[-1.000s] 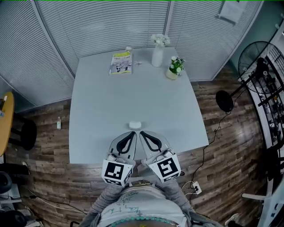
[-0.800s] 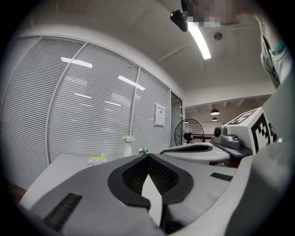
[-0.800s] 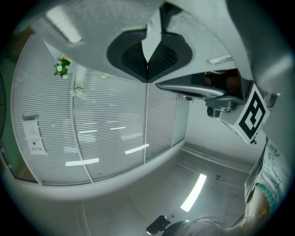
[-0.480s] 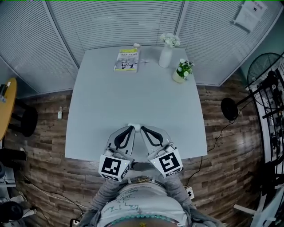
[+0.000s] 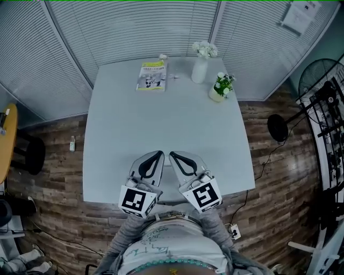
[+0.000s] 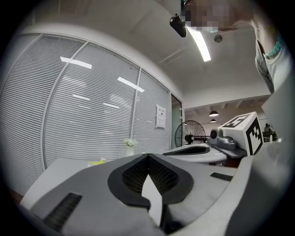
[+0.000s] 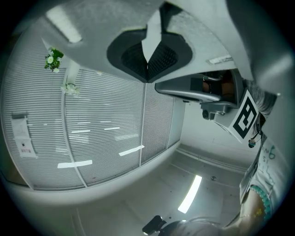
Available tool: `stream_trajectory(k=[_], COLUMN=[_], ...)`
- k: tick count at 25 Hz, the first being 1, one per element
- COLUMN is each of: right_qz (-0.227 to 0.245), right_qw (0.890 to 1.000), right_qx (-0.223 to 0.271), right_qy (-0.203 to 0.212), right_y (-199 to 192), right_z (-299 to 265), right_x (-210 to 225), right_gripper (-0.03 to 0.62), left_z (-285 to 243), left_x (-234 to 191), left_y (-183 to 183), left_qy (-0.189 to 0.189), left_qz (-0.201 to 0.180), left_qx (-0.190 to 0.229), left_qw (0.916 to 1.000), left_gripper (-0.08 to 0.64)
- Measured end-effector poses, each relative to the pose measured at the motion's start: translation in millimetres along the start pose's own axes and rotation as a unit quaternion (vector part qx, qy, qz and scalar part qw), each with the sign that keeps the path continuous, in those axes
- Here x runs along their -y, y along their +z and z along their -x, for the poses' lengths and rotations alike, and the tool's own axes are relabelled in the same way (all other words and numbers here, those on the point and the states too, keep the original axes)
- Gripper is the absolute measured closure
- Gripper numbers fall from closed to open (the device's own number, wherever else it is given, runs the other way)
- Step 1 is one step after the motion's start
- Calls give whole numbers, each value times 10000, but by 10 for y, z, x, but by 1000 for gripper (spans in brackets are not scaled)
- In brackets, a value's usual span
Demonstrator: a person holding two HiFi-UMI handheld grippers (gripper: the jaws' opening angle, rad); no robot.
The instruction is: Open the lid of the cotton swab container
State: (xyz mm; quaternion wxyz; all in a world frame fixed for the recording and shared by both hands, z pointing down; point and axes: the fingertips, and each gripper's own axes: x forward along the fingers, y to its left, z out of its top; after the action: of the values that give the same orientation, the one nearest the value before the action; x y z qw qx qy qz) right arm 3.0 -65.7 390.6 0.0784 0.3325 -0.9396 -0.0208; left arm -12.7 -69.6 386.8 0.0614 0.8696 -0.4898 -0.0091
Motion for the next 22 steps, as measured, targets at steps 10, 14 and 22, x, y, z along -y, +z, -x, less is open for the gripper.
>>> stream_trajectory(k=[10,14,22], right_qz=[-59,66,147], right_qw=[9989,9983,9951], right_qx=[-293,-406,-708], right_qy=[-349,-421,-681], right_y=[-85,-253,-593], right_z=[-351,-432,-467], right_x=[-44,-38,26], right_gripper=[591,591,592], left_z=[-23,-56,-83], left_x=[-386,-492,-600], left_y=[-106,-234,-571], left_qy=[-572,-845,-1291], left_qz=[-31,33,117], left_qx=[-144,-279,-542], left_qw=[9983,9960,9901], left_gripper=[561,561,561])
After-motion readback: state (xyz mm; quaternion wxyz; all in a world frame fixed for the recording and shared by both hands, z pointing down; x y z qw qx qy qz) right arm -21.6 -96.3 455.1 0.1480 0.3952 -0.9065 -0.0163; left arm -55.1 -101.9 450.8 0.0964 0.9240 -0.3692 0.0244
